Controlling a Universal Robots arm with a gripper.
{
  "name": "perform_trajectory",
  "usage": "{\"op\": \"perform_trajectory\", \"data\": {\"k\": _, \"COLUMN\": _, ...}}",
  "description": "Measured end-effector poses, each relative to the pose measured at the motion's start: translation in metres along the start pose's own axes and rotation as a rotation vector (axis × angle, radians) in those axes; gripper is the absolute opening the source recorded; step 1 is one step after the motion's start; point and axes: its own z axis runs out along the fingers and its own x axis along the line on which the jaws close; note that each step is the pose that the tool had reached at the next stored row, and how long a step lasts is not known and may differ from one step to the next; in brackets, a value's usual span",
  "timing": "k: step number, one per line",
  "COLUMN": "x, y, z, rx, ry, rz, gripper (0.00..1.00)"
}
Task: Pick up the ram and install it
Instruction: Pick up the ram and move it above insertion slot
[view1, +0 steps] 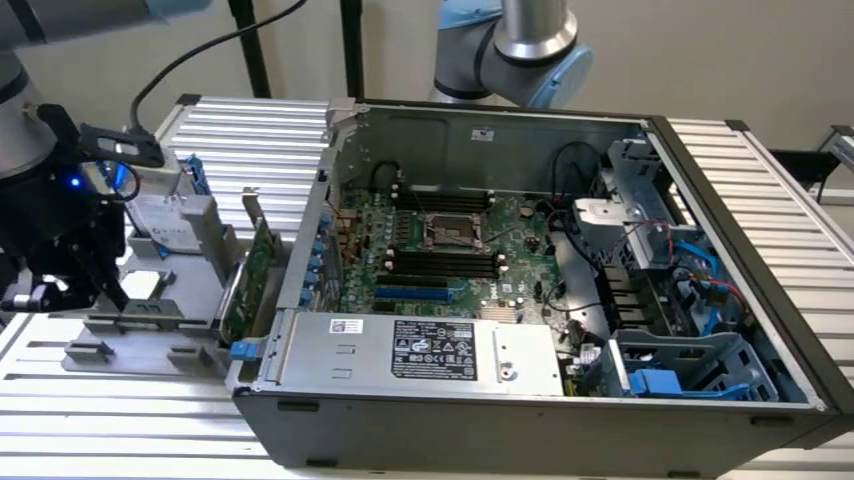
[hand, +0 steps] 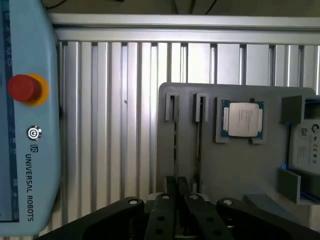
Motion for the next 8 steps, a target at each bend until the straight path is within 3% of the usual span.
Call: {"op": "perform_trajectory", "data": {"k": 8, "x": 0.000, "y": -0.0159, "z": -0.0369, "rx": -0.0016, "ry": -0.0024, "rz": -0.015, "gripper": 0.13}}
